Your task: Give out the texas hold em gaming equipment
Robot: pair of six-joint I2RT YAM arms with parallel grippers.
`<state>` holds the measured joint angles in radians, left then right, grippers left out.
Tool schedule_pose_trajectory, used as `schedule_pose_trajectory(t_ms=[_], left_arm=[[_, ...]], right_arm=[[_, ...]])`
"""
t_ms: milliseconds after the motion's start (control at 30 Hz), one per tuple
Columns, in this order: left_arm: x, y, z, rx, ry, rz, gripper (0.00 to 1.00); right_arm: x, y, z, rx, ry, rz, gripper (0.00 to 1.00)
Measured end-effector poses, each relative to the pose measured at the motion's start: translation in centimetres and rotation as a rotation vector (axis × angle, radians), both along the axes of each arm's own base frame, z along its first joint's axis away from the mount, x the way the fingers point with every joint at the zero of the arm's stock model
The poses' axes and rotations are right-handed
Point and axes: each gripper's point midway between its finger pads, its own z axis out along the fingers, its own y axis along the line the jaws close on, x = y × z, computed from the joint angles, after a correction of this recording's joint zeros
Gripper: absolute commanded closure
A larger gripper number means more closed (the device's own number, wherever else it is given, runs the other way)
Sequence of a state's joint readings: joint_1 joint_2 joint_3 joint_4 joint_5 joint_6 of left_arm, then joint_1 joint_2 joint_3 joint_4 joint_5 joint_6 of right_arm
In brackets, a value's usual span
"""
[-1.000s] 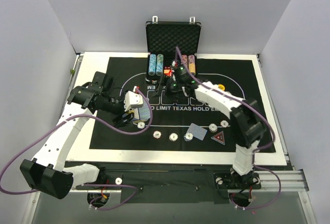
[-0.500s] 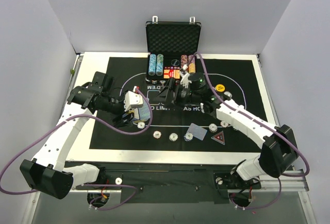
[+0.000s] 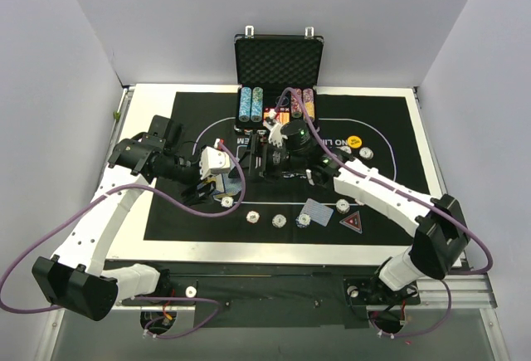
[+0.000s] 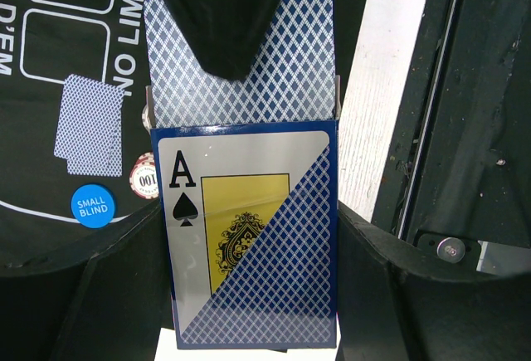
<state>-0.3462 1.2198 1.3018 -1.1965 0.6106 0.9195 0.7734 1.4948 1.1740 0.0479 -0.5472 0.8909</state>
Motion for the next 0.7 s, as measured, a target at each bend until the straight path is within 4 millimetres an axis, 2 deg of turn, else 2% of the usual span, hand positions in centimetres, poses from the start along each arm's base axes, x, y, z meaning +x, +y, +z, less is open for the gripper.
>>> schedule_pose_trajectory(t_ms=[133,300,400,467,700], left_arm=[[0.0,0.0,0.0,0.001,0.002,0.0,1.0],[0.1,0.1,-0.2,0.01,0.008,0.004,1.0],[0.1,0.1,-0.3,0.013,0.009,0.005,1.0],[0.1,0.1,-0.3,0.013,0.009,0.005,1.0],[0.1,0.2,-0.3,0.014,0.009,0.005,1.0]], right_arm=[[-0.5,0.8,-0.9,-0.022,0.015,0.025,0.45],[-0.5,1.0,-1.5,-0.031,0.035,0.039,0.72],[-0.3,1.1,-1.0,-0.016,0.033,0.042,0.76],[-0.3,1.1,-1.0,-0.013,0.037,0.044,0.82],[0.2,0.5,-0.7,-0.004,0.037,0.03,0.87]])
